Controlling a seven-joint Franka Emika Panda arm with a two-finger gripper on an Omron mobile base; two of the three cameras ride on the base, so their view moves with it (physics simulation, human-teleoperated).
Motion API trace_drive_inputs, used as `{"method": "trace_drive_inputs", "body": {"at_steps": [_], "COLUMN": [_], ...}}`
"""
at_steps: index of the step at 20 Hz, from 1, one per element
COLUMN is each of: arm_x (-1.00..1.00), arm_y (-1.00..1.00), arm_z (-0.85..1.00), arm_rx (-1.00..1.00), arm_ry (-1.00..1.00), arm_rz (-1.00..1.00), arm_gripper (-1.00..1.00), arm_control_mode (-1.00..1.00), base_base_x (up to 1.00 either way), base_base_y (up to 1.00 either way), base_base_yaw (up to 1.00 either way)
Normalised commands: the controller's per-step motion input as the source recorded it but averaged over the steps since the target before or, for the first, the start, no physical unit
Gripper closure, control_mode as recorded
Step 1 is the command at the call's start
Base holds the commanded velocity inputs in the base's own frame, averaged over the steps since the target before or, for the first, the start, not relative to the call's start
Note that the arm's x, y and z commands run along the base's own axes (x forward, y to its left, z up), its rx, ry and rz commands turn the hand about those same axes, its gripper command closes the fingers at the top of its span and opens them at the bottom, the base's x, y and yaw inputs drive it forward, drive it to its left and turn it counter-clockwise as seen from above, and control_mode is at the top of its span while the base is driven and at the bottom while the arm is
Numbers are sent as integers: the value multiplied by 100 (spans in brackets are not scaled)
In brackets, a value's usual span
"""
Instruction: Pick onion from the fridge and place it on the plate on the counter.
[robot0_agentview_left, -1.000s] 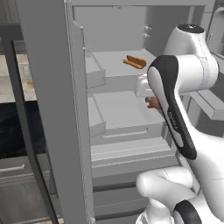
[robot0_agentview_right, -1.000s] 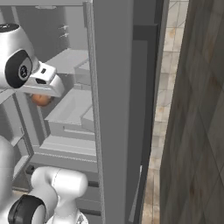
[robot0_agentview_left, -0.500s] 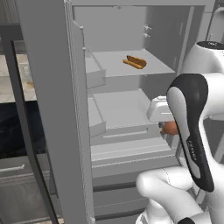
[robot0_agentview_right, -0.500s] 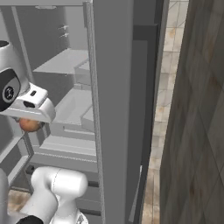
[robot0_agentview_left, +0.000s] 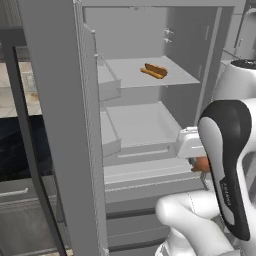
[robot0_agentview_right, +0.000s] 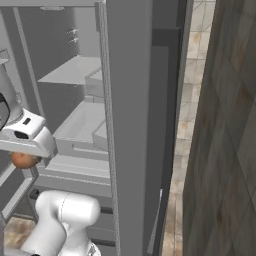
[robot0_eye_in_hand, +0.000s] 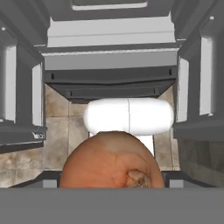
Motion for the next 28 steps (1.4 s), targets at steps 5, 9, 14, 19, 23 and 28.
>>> {"method": "trace_drive_inputs", "body": {"at_steps": [5, 9, 14, 19, 23, 28], "arm_x": [-22, 0, 0, 0, 0, 0], "arm_y": [0, 0, 0, 0, 0, 0], "arm_z": [-8, 0, 0, 0, 0, 0], "arm_rx": [-2, 0, 0, 0, 0, 0], "arm_ry": [2, 0, 0, 0, 0, 0], "arm_rz": [0, 0, 0, 0, 0, 0], "arm_gripper": [100, 100, 100, 100, 100, 100], "arm_control_mode": [-100, 100, 100, 100, 100, 100], "base_base_x": [0, -33, -94, -99, -89, -52], "base_base_y": [0, 0, -4, -16, -38, -9], "base_base_yaw": [0, 0, 0, 0, 21, 61]}}
